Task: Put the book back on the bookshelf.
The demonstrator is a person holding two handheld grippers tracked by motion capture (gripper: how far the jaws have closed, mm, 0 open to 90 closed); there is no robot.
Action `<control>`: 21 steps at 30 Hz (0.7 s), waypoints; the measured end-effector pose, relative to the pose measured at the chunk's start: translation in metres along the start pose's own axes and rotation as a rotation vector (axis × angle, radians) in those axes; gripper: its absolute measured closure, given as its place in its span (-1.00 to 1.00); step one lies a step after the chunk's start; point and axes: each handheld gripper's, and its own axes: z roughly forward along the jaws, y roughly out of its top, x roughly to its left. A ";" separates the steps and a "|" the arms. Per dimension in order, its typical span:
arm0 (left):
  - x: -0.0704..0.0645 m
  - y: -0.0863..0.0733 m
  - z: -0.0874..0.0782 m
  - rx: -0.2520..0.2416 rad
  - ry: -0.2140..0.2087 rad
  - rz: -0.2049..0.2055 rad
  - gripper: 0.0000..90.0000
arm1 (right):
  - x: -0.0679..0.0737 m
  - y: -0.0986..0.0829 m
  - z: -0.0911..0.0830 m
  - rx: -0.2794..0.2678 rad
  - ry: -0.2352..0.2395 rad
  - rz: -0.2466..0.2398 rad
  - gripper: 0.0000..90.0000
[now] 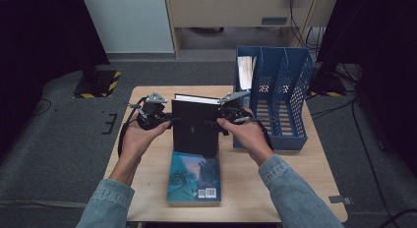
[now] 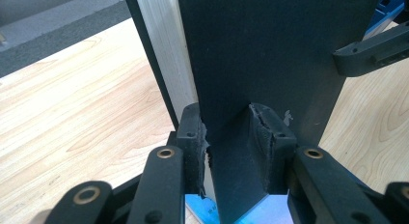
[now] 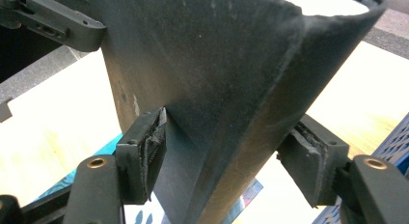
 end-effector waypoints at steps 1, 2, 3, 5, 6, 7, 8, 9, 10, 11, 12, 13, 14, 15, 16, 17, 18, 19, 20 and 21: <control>0.000 0.000 0.000 0.000 -0.001 0.001 0.49 | 0.000 0.000 0.000 0.003 0.001 -0.001 -0.22; 0.000 0.000 0.000 0.001 0.000 0.006 0.49 | 0.000 -0.001 0.000 0.000 0.001 -0.001 -0.22; -0.001 -0.001 -0.001 0.001 -0.002 0.002 0.49 | 0.001 -0.001 0.000 -0.002 -0.001 -0.006 -0.22; -0.001 -0.003 -0.002 -0.003 -0.002 0.003 0.49 | 0.003 -0.002 -0.001 -0.006 -0.006 -0.019 -0.21; -0.001 -0.005 -0.003 -0.005 -0.004 0.003 0.49 | 0.004 -0.002 -0.002 -0.005 -0.007 -0.020 -0.21; -0.002 -0.006 -0.004 -0.008 -0.005 0.001 0.49 | 0.006 -0.003 -0.002 -0.007 -0.010 -0.030 -0.21; -0.002 -0.008 -0.005 -0.009 -0.006 0.002 0.49 | 0.007 -0.003 -0.003 -0.007 -0.010 -0.032 -0.21; -0.003 -0.010 -0.006 -0.013 -0.006 0.003 0.49 | 0.008 -0.004 -0.004 -0.007 -0.011 -0.040 -0.20; -0.005 -0.011 -0.007 -0.016 -0.005 0.005 0.49 | 0.010 -0.005 -0.005 -0.006 -0.012 -0.045 -0.20; -0.006 -0.013 -0.009 -0.020 -0.005 0.002 0.49 | 0.011 -0.005 -0.006 -0.008 -0.010 -0.049 -0.20; -0.007 -0.015 -0.009 -0.023 -0.003 0.002 0.49 | 0.013 -0.007 -0.007 -0.011 -0.011 -0.055 -0.20; -0.009 -0.017 -0.011 -0.026 0.000 0.001 0.49 | 0.014 -0.008 -0.008 -0.012 -0.011 -0.060 -0.20; -0.011 -0.019 -0.012 -0.027 0.000 -0.002 0.49 | 0.017 -0.009 -0.010 -0.015 -0.011 -0.068 -0.20; -0.012 -0.021 -0.013 -0.028 0.002 -0.001 0.49 | 0.019 -0.010 -0.011 -0.015 -0.014 -0.073 -0.20; -0.014 -0.022 -0.015 -0.028 0.004 -0.001 0.49 | 0.021 -0.011 -0.012 -0.012 -0.014 -0.084 -0.20; -0.015 -0.023 -0.016 -0.026 0.006 0.001 0.49 | 0.023 -0.011 -0.013 -0.009 -0.015 -0.092 -0.20; -0.017 -0.025 -0.017 -0.026 0.010 -0.001 0.49 | 0.025 -0.012 -0.014 -0.006 -0.015 -0.100 -0.20; -0.018 -0.026 -0.018 -0.026 0.013 0.001 0.49 | 0.026 -0.012 -0.014 -0.005 -0.015 -0.105 -0.20; -0.020 -0.027 -0.019 -0.026 0.018 0.007 0.49 | 0.027 -0.013 -0.015 -0.005 -0.014 -0.106 -0.20; -0.022 -0.028 -0.020 -0.027 0.018 0.002 0.49 | 0.029 -0.014 -0.016 -0.005 -0.010 -0.112 -0.20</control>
